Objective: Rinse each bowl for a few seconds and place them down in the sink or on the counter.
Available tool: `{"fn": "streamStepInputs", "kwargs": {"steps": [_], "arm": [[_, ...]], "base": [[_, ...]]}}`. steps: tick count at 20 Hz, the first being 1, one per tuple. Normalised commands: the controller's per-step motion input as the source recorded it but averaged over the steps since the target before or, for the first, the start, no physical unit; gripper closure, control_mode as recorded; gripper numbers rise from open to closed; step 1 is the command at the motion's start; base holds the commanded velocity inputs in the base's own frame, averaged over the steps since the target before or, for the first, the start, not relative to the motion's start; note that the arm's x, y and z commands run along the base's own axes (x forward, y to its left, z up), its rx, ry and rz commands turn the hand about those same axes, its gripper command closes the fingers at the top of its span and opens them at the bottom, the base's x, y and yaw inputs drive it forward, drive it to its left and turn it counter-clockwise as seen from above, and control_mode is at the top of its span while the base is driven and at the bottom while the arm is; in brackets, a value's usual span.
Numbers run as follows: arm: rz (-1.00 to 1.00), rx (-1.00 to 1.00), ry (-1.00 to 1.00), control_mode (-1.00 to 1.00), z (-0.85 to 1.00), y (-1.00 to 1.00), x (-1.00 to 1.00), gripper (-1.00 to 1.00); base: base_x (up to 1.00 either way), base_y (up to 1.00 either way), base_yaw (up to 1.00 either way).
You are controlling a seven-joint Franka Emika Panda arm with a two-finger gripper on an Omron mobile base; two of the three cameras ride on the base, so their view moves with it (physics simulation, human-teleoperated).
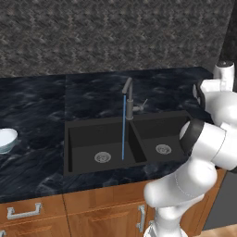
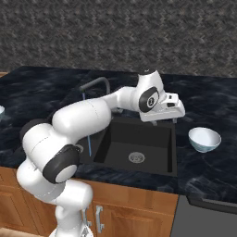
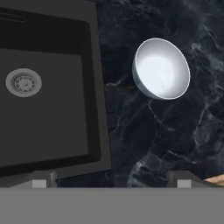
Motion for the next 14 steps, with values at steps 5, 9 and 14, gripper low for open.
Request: {"fn": "streamStepInputs", "kwargs": {"steps": [5,9,14], "arm": [[0.03,0.0,0.01,-1.0,-0.21,-0.11,0.0,-1.0],[0.04,0.0,0.02,-1.0,-0.25,-0.16,0.0,-1.0],[0.05,0.0,0.0,-1.0,-0.18,-0.18,0.0,-1.0]], "base": [[0.0,0.0,0.0],[0.0,0.0,0.0],[0.0,0.0,0.0]]}}
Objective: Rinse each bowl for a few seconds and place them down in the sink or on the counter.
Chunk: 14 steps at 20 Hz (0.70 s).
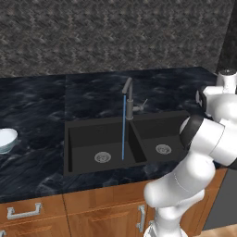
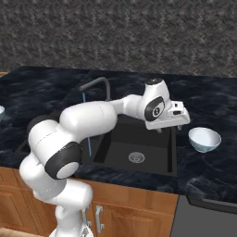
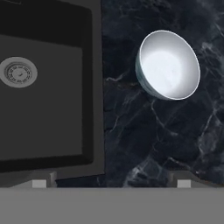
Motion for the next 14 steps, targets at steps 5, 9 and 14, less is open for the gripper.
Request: {"fn": "streamStepInputs", "kwargs": {"steps": [5,9,14], "arm": [[0.05,0.0,0.0,-1.0,-0.16,-0.11,0.07,-1.0],[0.05,0.0,0.0,-1.0,-0.16,-0.06,0.16,-1.0],[0.04,0.0,0.0,-1.0,-0.13,-0.12,0.22,-1.0]], "base": [[0.0,0.0,0.0],[0.0,0.0,0.0],[0.0,0.0,0.0]]}}
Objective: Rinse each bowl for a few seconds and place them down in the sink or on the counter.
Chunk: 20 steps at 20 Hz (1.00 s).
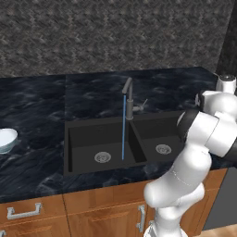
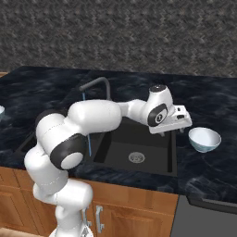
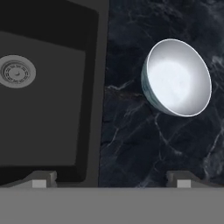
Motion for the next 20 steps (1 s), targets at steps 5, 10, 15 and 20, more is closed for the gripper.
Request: {"fn": "streamStepInputs", "kwargs": {"steps": [5,10,15,20], "arm": [[0.02,0.0,0.01,-1.0,-0.1,-0.25,0.08,-1.0],[0.01,0.0,0.02,-1.0,-0.09,-0.23,0.04,-1.0],[0.01,0.0,0.01,-1.0,-0.11,-0.13,0.1,-1.0],[0.03,0.0,0.02,-1.0,-0.14,-0.2,0.1,-1.0]], "base": [[0.0,0.0,0.0],[0.0,0.0,0.0],[0.0,0.0,0.0],[0.0,0.0,0.0]]}}
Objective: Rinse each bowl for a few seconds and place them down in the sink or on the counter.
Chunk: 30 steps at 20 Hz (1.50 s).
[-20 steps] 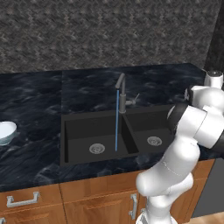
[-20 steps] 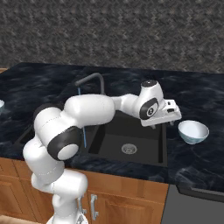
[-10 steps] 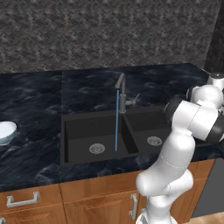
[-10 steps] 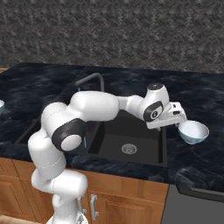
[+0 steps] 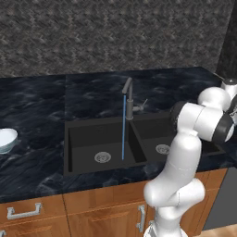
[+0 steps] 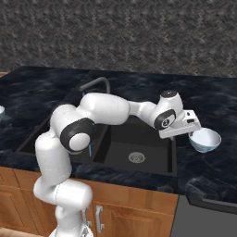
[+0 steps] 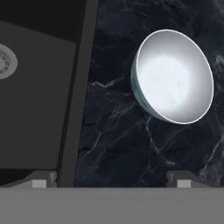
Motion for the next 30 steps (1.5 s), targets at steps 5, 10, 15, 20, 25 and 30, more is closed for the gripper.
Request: {"fn": "streamStepInputs", "kwargs": {"steps": [5,10,15,20,25,30], "arm": [[0.03,0.0,0.04,-1.0,-0.2,-0.13,0.13,-1.0],[0.03,0.0,0.05,-1.0,-0.18,-0.1,0.2,-1.0],[0.04,0.0,0.03,-1.0,-0.13,-0.16,0.24,-1.0],[0.04,0.0,0.03,-1.0,-0.13,-0.19,0.25,-1.0],[0.04,0.0,0.03,-1.0,-0.17,-0.14,0.2,-1.0],[0.04,0.0,0.03,-1.0,-0.16,-0.14,0.2,-1.0]], "base": [[0.0,0.0,0.0],[0.0,0.0,0.0],[0.0,0.0,0.0],[0.0,0.0,0.0],[0.0,0.0,0.0],[0.0,0.0,0.0]]}}
